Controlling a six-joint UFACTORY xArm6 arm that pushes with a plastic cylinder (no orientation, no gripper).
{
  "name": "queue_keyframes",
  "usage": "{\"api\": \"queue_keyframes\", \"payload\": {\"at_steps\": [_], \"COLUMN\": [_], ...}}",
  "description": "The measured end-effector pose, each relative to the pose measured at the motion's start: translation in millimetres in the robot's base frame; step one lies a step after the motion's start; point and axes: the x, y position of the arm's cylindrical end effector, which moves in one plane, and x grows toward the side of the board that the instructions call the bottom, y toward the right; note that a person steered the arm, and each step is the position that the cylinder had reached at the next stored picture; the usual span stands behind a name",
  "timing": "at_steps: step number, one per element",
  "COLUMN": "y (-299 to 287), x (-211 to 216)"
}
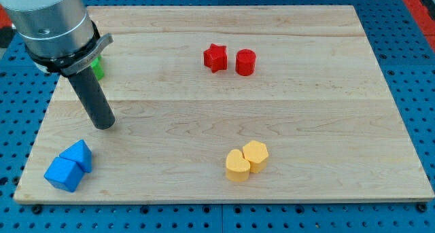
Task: Separate yellow blocks
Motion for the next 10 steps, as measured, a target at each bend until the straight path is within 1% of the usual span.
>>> {"api": "queue_keyframes", "payload": {"at_steps": [3, 5, 6, 7, 8, 9, 10], "y": [1.0, 2.6, 49.8, 90.8, 196.6, 224.6, 252.6], "x": [4.4, -29.6, 21.5, 93.3, 109.1, 54.1, 17.6]}}
